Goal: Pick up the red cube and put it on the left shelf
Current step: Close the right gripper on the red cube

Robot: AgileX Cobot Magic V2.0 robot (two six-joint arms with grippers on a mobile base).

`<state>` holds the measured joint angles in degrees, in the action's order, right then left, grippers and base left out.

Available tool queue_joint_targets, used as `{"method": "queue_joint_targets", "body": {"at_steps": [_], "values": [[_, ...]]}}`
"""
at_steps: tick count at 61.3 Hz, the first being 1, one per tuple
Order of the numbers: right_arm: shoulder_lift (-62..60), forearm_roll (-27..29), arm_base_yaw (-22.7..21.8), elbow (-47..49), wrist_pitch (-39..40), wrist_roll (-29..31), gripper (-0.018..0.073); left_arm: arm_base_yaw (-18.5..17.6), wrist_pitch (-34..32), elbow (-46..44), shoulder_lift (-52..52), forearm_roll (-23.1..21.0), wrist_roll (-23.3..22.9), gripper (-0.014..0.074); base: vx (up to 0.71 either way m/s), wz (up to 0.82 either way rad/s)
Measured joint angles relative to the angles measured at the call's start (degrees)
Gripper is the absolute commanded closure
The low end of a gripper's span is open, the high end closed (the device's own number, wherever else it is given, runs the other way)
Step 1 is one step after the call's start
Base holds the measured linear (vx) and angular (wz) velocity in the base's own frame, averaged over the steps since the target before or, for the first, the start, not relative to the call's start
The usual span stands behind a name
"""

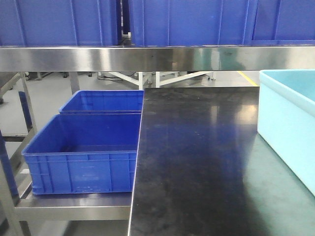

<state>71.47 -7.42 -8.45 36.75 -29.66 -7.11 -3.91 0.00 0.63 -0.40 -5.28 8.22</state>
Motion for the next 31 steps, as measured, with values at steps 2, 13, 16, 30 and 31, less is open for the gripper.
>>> {"method": "queue_joint_targets", "body": {"at_steps": [2,13,16,30,31], "values": [[0.1,0.0,0.0,0.0,0.1,0.0,-0.0012,0.0,0.0,0.0,0.0,0.0,0.0,0.0491,0.00,0.00],[1.1,0.0,0.0,0.0,0.8,0.0,-0.0012,0.0,0.0,0.0,0.0,0.0,0.0,0.0491,0.00,0.00],[1.3,0.0,0.0,0.0,1.0,0.0,-0.0012,0.0,0.0,0.0,0.0,0.0,0.0,0.0491,0.00,0.00],[2.6,0.0,0.0,0.0,1.7,0.0,-0.0012,0.0,0.0,0.0,0.0,0.0,0.0,0.0491,0.00,0.00],[2.6,0.0,0.0,0.0,1.7,0.0,-0.0012,0.0,0.0,0.0,0.0,0.0,0.0,0.0491,0.00,0.00]]}}
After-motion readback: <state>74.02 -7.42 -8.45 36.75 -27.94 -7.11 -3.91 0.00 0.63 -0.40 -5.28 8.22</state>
